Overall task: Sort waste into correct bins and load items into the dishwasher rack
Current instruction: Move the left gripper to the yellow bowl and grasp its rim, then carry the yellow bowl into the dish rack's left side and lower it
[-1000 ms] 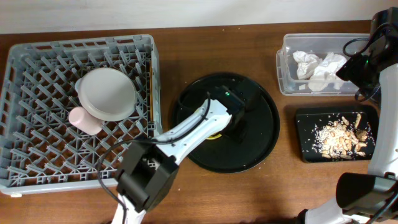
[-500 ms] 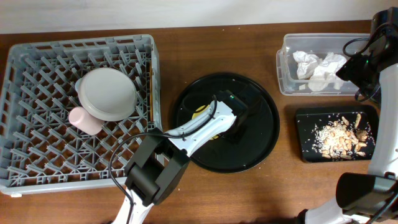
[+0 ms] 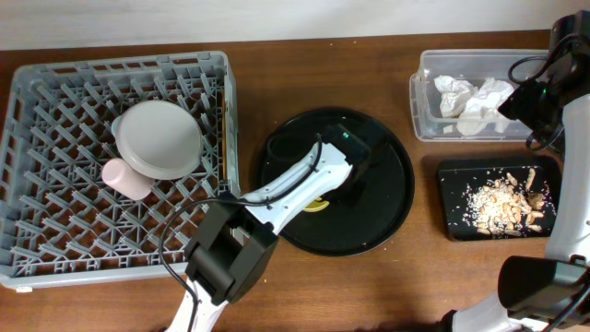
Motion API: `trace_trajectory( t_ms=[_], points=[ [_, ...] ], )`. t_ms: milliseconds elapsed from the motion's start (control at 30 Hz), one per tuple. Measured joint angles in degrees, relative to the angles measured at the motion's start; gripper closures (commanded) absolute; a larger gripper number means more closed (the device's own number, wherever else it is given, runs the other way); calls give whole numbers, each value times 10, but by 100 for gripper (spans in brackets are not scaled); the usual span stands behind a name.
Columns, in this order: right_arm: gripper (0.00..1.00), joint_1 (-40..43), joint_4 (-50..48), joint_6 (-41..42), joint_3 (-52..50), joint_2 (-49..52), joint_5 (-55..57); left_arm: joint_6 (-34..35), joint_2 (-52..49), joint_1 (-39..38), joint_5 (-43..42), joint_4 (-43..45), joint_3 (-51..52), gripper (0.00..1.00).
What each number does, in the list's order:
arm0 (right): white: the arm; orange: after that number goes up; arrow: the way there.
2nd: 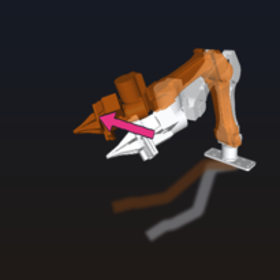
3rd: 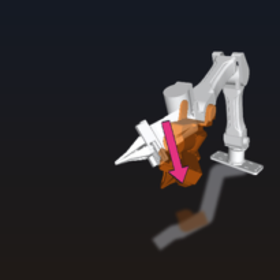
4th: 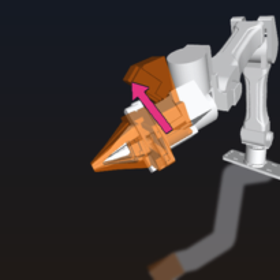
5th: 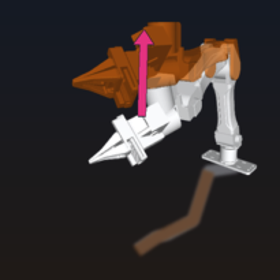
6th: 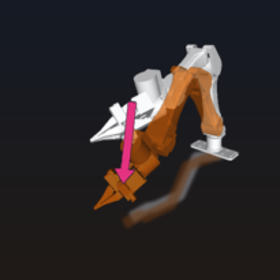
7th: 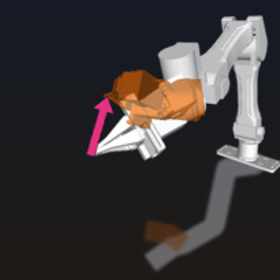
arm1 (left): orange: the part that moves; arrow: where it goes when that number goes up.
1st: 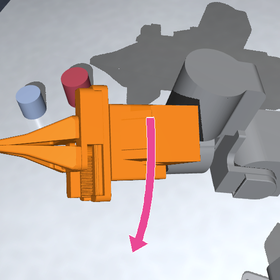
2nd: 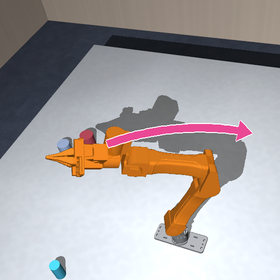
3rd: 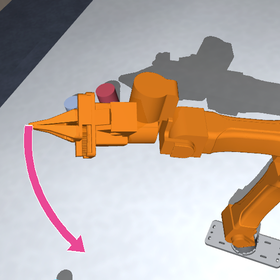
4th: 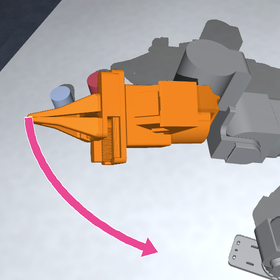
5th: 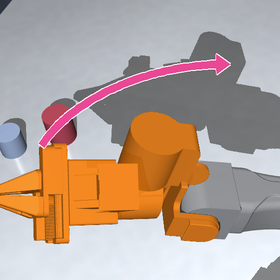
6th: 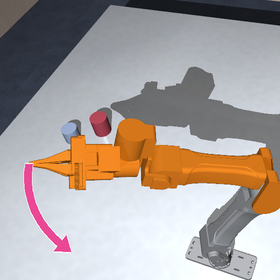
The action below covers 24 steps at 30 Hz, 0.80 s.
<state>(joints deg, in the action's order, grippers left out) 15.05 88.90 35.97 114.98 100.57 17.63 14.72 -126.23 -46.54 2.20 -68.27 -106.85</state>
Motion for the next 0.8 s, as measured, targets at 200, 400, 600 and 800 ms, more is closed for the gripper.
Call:
trace_trajectory(
  t_ms=[200, 400, 600, 800],
  points=[
    [1, 0, 0, 0, 0, 0, 0, 44, 35, 38, 28, -97, -127, 99],
    [1, 0, 0, 0, 0, 0, 0, 60, 177, 169, 49, -146, -169, 99],
    [1, 0, 0, 0, 0, 0, 0, 61, 263, 402, 18, -185, -176, 99],
    [1, 0, 0, 0, 0, 0, 0, 17, 256, 637, -193, -154, -151, 99]
  ],
)
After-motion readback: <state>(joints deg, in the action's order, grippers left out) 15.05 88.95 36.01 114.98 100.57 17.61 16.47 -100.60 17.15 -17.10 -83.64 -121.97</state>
